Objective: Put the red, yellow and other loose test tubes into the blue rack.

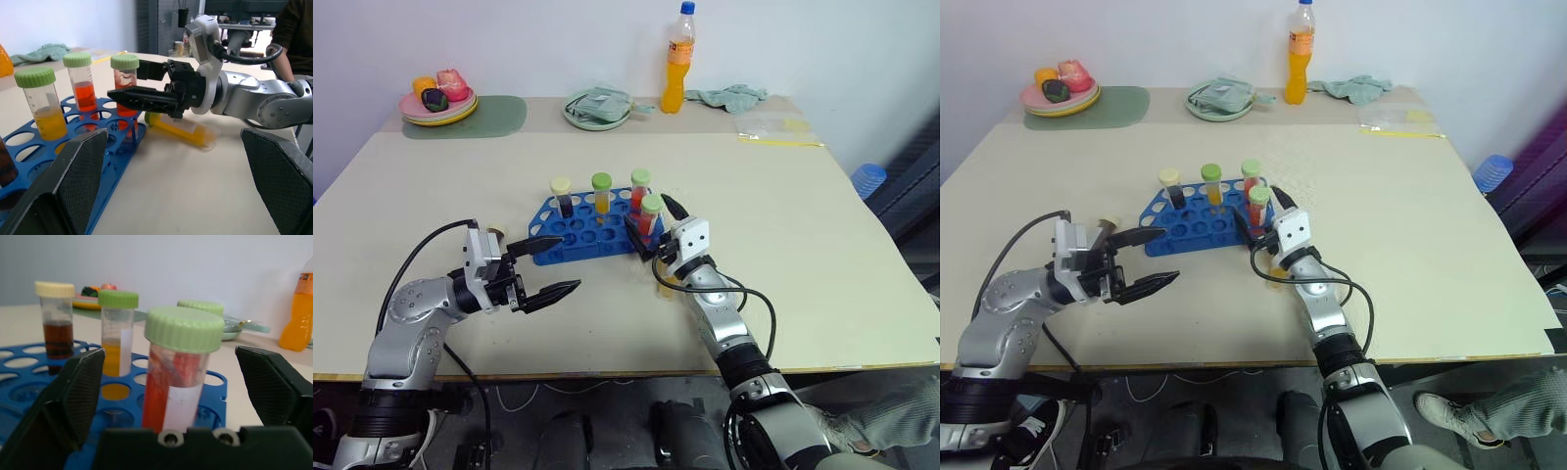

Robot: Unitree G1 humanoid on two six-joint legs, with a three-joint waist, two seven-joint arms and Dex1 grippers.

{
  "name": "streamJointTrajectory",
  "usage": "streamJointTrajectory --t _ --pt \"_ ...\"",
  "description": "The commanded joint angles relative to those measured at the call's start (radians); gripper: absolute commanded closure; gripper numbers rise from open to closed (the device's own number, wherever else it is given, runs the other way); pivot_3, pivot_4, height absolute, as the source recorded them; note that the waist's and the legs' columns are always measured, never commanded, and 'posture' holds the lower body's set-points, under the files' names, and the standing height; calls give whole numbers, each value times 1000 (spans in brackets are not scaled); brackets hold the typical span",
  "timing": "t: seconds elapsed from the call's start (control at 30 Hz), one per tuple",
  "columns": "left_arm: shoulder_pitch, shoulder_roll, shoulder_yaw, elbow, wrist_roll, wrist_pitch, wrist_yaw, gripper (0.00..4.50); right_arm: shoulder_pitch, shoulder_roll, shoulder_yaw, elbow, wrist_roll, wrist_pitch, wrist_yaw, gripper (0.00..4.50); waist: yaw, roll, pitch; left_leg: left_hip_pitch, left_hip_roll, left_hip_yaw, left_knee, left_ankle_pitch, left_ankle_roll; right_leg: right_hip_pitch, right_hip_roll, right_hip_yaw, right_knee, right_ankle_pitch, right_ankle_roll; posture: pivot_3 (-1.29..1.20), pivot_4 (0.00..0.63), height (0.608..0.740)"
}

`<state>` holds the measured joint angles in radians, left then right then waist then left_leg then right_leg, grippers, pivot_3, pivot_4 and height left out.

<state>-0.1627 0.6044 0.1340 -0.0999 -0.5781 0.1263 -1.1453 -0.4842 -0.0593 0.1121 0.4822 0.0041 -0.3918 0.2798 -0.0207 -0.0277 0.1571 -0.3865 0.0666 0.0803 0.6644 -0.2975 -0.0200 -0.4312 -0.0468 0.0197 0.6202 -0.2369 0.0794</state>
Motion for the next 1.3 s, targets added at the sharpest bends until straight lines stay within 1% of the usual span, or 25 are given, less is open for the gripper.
streamJointTrajectory --t 0.03,0.13,0.2,0.27,0.37,0.4,0.47,0.57,0.6,0.63,0.7,0.77,0.8,0.87,0.93,1.0,1.1,1.13,1.17,1.2,1.23,1.3 --pt "-3 -8 11 -44 -6 -8 18 0 39 -46 -40 -210 39 109 14 64 4 0 0 0 0 0 0 0 0 0 0 0 0 0 0 0 150 740" --pt "10 -23 2 -48 -2 -16 24 0 128 -121 -51 -478 64 325 46 64 8 0 0 -1 -1 0 0 0 0 0 -1 0 0 0 0 0 150 740" --pt "19 -40 -5 -56 -3 -18 34 0 199 -178 -74 -666 87 512 51 64 9 0 0 -1 -1 0 0 0 0 0 -2 0 0 0 0 0 150 740" --pt "27 -54 -14 -55 5 -31 34 0 257 -231 -106 -841 130 753 45 64 8 0 0 -1 -1 0 0 0 0 0 -2 0 0 0 0 0 150 740" --pt "33 -76 -24 -35 16 -57 24 0 309 -330 -142 -1045 190 1089 63 64 6 0 -1 0 0 0 0 0 0 0 -1 0 0 0 0 0 150 740" --pt "32 -82 -26 -23 16 -65 22 0 305 -352 -167 -1096 227 1211 62 64 6 0 -1 0 0 -1 0 0 0 0 -1 0 0 0 0 0 150 740" --pt "28 -94 -34 -3 27 -85 17 0 252 -361 -236 -1156 315 1472 56 64 3 0 -1 0 0 -1 0 0 0 0 -1 0 0 0 -1 0 150 740" --pt "13 -109 -42 24 34 -103 13 0 80 -308 -336 -1157 369 1877 40 64 0 0 -1 1 0 -1 1 0 0 0 0 0 0 0 -1 0 150 740" --pt "7 -113 -44 35 35 -107 10 0 22 -293 -354 -1122 394 1956 25 64 2 0 -1 1 0 -1 1 0 0 0 0 0 0 0 -2 0 150 740" --pt "3 -117 -48 41 40 -111 9 0 -21 -269 -385 -1074 433 1994 -2 64 3 0 -1 1 0 -1 1 0 0 0 0 0 0 1 -2 0 150 740" --pt "1 -121 -51 52 45 -121 1 0 -76 -236 -416 -977 526 2006 -93 64 4 0 -1 0 0 -2 1 0 0 -1 0 0 0 1 -2 0 150 740" --pt "5 -122 -51 53 47 -127 -1 0 -125 -270 -369 -899 612 2006 -200 64 5 0 -1 -1 0 -2 0 0 0 -1 0 -1 -1 1 -2 0 150 740" --pt "9 -120 -48 49 47 -128 0 0 -149 -275 -350 -854 673 2006 -283 64 6 0 -1 -2 0 -1 0 0 0 -1 0 -1 -1 1 -2 0 150 740" --pt "20 -118 -46 34 47 -127 8 0 -197 -242 -368 -759 831 2006 -469 64 3 0 -1 -4 -1 0 0 0 0 -3 -2 0 -2 1 -2 0 150 740" --pt "29 -119 -47 23 49 -126 15 0 -243 -297 -323 -658 1048 2006 -625 64 0 0 -1 -4 -1 0 0 0 0 -3 -2 0 -2 1 -1 0 150 740" --pt "40 -118 -46 14 50 -128 20 0 -312 -294 -323 -538 1227 2006 -828 64 -1 0 -1 -4 -1 0 0 0 0 -3 -2 0 -2 1 -1 0 150 740" --pt "47 -121 -51 1 53 -126 32 0 -373 -332 -291 -417 1461 2006 -1057 64 0 0 -1 -4 -1 -1 0 0 0 -3 -1 0 -2 1 -1 0 150 740" --pt "48 -121 -52 -3 54 -126 36 0 -382 -366 -237 -390 1599 1970 -1151 64 1 0 -1 -4 0 -1 0 0 1 -3 -1 0 -2 1 -2 0 150 740" --pt "50 -121 -52 -5 54 -126 39 0 -379 -418 -155 -387 1770 1889 -1261 64 2 0 -1 -4 -1 -1 0 0 1 -3 -1 0 -2 1 -2 0 150 740" --pt "49 -124 -56 -9 56 -124 45 0 -375 -458 -99 -386 1883 1832 -1335 64 2 0 -1 -5 -1 -1 0 0 1 -3 -1 0 -3 1 -2 0 150 740" --pt "49 -127 -60 -13 59 -123 50 0 -375 -481 -55 -383 1948 1794 -1384 64 1 0 -1 -5 0 -1 0 0 1 -3 -1 0 -3 1 -2 0 150 740" --pt "45 -132 -66 -18 62 -118 59 0 -376 -488 -22 -378 1968 1761 -1427 64 -1 -1 -1 -5 -1 -1 0 -1 1 -2 -2 0 -4 1 -1 0 150 740"
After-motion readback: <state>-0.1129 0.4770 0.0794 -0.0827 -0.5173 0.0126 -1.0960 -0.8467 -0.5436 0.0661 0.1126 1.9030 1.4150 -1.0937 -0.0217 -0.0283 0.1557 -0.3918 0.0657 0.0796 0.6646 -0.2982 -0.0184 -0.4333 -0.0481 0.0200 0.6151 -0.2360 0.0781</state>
